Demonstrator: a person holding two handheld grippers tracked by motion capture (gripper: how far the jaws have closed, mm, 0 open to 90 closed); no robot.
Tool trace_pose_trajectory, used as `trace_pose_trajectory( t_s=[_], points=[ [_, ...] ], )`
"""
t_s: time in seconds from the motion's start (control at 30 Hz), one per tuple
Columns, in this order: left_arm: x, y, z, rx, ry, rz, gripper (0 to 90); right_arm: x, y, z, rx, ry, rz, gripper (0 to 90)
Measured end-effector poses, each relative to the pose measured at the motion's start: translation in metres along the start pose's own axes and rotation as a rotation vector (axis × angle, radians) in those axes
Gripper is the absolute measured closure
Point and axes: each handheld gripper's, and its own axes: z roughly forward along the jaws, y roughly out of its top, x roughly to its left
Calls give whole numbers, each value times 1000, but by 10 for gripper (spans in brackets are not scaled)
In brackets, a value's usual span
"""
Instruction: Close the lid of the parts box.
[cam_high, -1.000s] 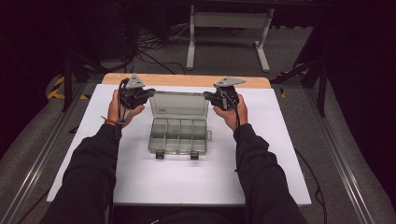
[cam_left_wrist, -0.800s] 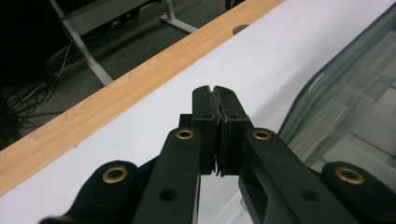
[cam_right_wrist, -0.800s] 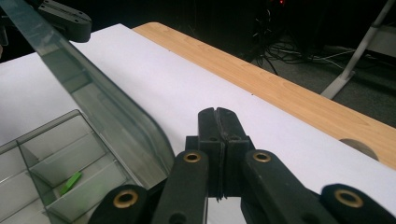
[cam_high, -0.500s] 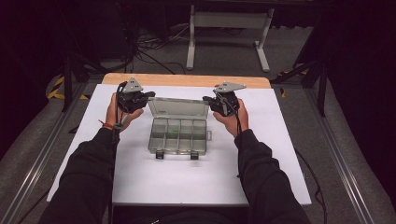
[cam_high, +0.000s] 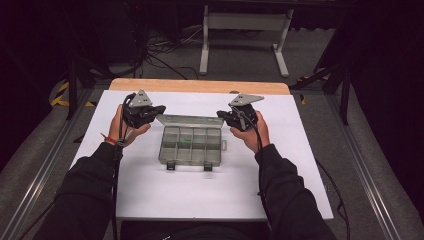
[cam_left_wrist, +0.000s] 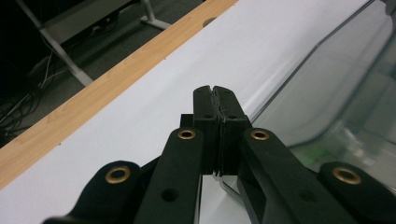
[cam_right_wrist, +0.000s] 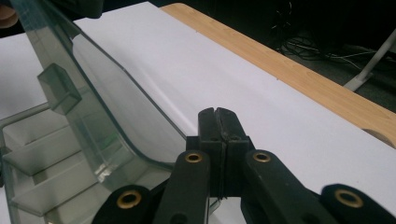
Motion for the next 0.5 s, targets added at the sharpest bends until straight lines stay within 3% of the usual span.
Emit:
trace_pose_trajectory(
  t_s=[0.3, 0.5],
  points=[
    [-10, -6, -6, 6, -51, 14, 892, 7, -5, -4, 9, 6, -16, 900],
    [-13, -9, -10, 6, -53, 20, 884, 10, -8, -6, 22, 10, -30, 900]
  ],
)
